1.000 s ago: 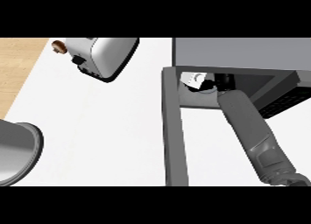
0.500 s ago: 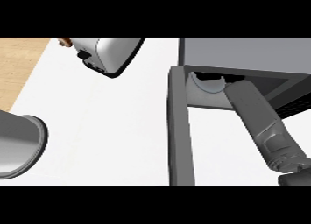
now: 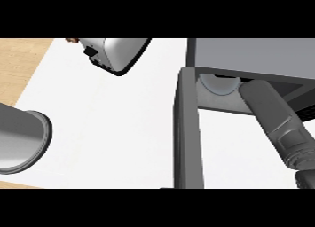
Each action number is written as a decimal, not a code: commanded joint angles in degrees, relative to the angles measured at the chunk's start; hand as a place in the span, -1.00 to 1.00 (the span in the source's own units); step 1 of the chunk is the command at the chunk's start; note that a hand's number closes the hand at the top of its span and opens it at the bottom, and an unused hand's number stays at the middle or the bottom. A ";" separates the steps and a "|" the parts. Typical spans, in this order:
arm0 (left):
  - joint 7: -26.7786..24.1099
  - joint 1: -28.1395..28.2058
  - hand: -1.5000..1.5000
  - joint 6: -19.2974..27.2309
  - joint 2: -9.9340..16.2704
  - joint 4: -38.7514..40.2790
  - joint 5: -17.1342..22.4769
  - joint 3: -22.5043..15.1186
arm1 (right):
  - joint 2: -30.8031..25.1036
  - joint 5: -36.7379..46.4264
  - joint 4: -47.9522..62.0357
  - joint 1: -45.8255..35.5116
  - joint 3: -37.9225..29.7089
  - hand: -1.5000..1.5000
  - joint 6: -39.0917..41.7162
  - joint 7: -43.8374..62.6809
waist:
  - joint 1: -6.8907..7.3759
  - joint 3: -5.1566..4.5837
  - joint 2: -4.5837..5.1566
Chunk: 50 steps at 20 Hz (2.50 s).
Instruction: Pick up the milk, place it into the microwave and close the microwave
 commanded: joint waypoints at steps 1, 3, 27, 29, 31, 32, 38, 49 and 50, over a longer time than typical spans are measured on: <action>-0.13 -1.26 -1.00 0.39 0.56 0.06 -1.04 -0.06 | -3.79 2.68 6.00 0.00 1.14 -1.00 -9.43 9.00 | 0.28 -0.36 0.47; -0.15 -1.58 -1.00 0.12 0.61 0.51 -3.15 -0.58 | -3.67 4.23 6.58 -1.15 2.78 -1.00 -10.78 9.57 | 0.58 -0.21 0.45; -1.19 -3.39 -1.00 -6.74 -2.06 2.40 -8.17 -10.89 | 2.16 -8.15 -0.20 0.18 -8.16 -1.00 20.13 -11.53 | -2.58 0.05 -1.27; -1.92 -5.35 -1.00 -7.04 -0.62 4.64 -7.02 -10.05 | 3.39 -9.32 0.01 0.01 -9.20 -1.00 22.29 -11.93 | -2.89 -0.04 -1.48; -0.13 -4.32 -1.00 -6.41 -3.38 2.59 -9.40 -13.79 | 3.85 -10.76 -0.02 1.78 -10.49 -1.00 24.97 -14.14 | -3.48 0.00 -1.70; 0.04 -5.34 -1.00 -6.01 -2.93 2.30 -8.86 -13.78 | 3.06 -11.48 -0.04 3.73 -11.12 -1.00 27.37 -16.17 | -4.00 0.00 -1.86; -0.83 -1.58 1.00 -7.22 -4.47 0.46 -9.88 -17.77 | 4.91 -14.40 0.19 6.22 -13.13 -1.00 35.46 -16.32 | -5.59 -0.19 -3.18; 3.78 -0.81 1.00 0.85 -4.52 -2.28 -14.38 -31.69 | 8.21 -16.51 -5.10 18.27 -11.87 -1.00 45.38 -22.00 | -7.62 -0.28 -3.97; 2.24 -2.54 1.00 1.41 -4.52 0.99 -16.85 -32.89 | 7.37 -17.10 -7.58 17.23 -11.53 -1.00 47.01 -19.15 | -7.85 -0.30 -4.00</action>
